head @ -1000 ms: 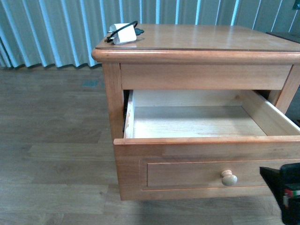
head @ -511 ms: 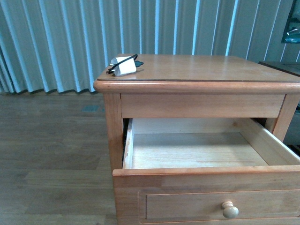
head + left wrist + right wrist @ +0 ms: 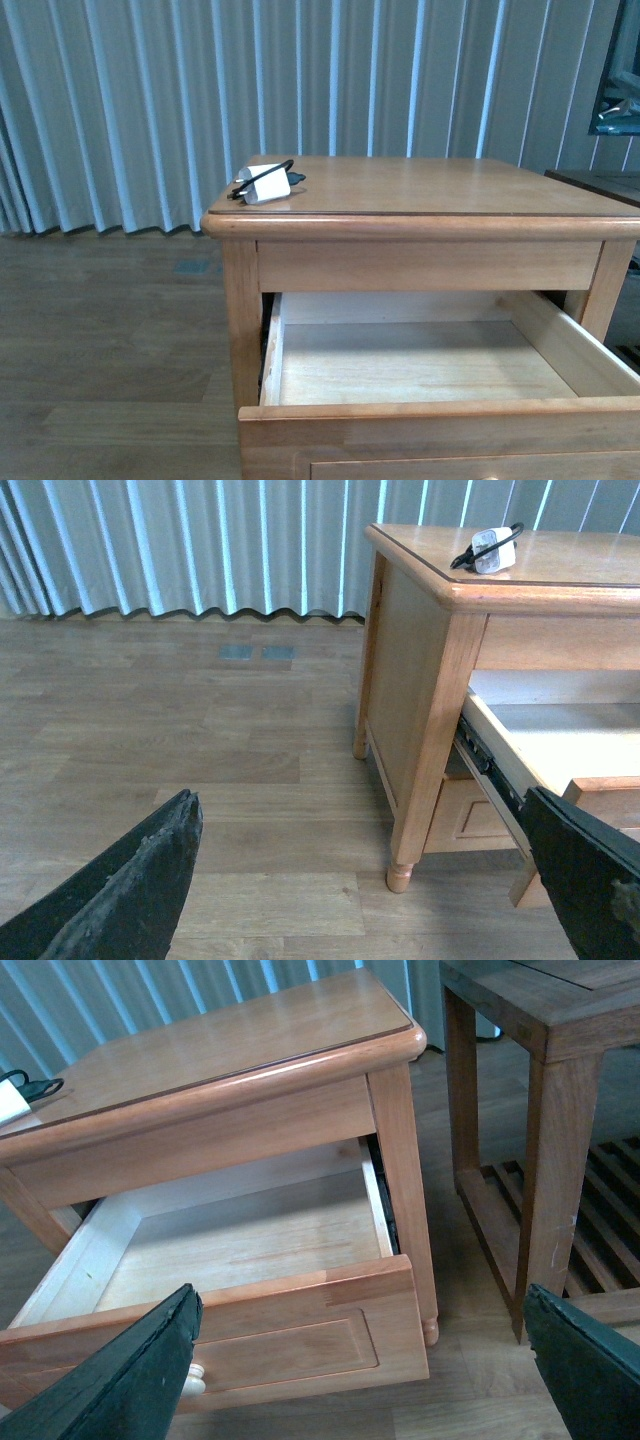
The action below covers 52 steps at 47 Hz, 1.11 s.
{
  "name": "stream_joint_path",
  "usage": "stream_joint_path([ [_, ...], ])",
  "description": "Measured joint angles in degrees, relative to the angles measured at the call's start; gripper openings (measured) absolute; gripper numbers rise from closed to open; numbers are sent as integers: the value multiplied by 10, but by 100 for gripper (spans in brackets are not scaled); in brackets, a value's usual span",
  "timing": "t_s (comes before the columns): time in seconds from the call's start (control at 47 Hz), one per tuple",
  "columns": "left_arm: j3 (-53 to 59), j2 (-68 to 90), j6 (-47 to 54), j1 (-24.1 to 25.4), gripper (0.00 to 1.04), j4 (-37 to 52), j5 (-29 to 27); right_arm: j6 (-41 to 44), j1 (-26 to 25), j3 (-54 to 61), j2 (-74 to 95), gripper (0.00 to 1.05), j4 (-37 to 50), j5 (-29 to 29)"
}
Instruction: Put charger into drawer
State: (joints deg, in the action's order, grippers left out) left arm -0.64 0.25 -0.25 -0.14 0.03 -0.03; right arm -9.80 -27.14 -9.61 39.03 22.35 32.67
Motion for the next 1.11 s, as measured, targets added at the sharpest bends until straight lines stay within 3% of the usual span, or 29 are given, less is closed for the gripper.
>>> stream_joint_path([
  [0.979, 0, 0, 0, 0, 99, 0, -1, 0, -2, 2, 0, 96, 2, 4],
  [1.021, 1, 5, -12, -14, 99, 13, -47, 0, -2, 2, 0, 96, 2, 4],
  [1.106, 1, 25, -46, -78, 99, 78, -221, 0, -2, 2, 0, 96, 2, 4],
])
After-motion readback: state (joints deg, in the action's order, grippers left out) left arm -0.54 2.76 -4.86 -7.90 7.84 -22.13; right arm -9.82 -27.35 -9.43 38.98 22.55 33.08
